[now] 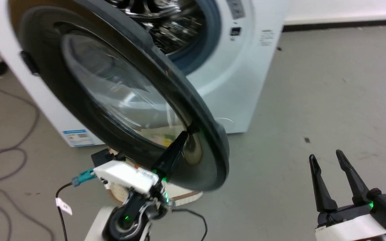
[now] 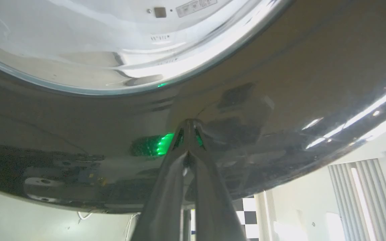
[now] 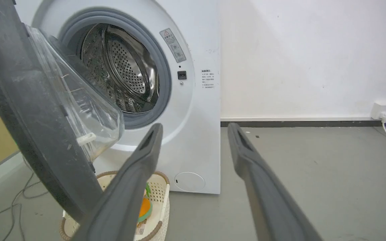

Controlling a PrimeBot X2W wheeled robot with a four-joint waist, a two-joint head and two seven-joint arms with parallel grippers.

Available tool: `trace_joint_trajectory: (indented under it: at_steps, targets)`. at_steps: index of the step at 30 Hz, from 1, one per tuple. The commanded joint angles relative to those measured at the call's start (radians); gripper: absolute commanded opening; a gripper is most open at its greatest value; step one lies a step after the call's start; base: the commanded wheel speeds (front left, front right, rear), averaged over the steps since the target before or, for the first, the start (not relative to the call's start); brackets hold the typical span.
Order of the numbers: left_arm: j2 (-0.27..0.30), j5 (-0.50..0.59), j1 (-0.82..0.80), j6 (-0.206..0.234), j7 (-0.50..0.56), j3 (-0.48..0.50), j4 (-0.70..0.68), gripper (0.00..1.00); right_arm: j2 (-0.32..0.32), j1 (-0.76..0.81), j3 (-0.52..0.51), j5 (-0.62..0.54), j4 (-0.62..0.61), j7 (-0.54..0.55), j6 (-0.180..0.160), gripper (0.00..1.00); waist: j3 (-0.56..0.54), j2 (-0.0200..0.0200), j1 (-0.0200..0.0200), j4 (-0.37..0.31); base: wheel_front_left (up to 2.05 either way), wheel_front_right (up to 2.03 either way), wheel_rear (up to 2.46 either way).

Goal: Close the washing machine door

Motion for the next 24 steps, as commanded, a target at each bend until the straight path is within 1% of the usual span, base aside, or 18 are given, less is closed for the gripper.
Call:
trace_joint_trajectory:
  at_steps: [1, 3, 9, 10, 15, 20, 24]
  targets:
    - [-0.001, 0.021, -0.046, -0.011, -0.047, -0.022, 0.038, 0.00, 0.002, -0.021, -0.002, 0.009, -0.006, -0.004, 0.001, 1.00, 0.033, 0.0000, 0.0000, -0.049, 0.00, 0.00, 0.00]
    - [-0.001, 0.022, -0.087, -0.023, -0.097, -0.043, 0.081, 0.00, 0.005, -0.028, -0.005, 0.011, -0.007, -0.004, 0.001, 1.00, 0.044, 0.0000, 0.0000, -0.074, 0.00, 0.00, 0.00]
    - [-0.001, -0.021, -0.224, -0.049, -0.248, -0.083, 0.218, 0.00, 0.018, -0.037, -0.003, 0.012, -0.004, -0.004, 0.001, 1.00, 0.066, 0.0000, 0.0000, -0.142, 0.00, 0.00, 0.00]
    - [-0.001, -0.021, -0.224, -0.049, -0.248, -0.083, 0.218, 0.00, 0.018, -0.037, -0.003, 0.012, -0.004, -0.004, 0.001, 1.00, 0.066, 0.0000, 0.0000, -0.142, 0.00, 0.00, 0.00]
    - [-0.001, -0.084, -0.340, -0.064, -0.347, -0.104, 0.332, 0.00, 0.026, -0.045, 0.006, 0.014, 0.000, -0.004, 0.001, 1.00, 0.077, 0.0000, 0.0000, -0.184, 0.00, 0.00, 0.00]
    - [-0.001, -0.127, -0.459, -0.077, -0.390, -0.125, 0.451, 0.00, 0.029, -0.054, 0.013, 0.017, 0.002, -0.004, 0.001, 1.00, 0.086, 0.0000, 0.0000, -0.204, 0.00, 0.00, 0.00]
    - [-0.001, -0.153, -0.536, -0.091, -0.410, -0.155, 0.530, 0.00, 0.036, -0.056, 0.016, 0.016, 0.006, -0.004, 0.001, 1.00, 0.091, 0.0000, 0.0000, -0.203, 0.00, 0.00, 0.00]
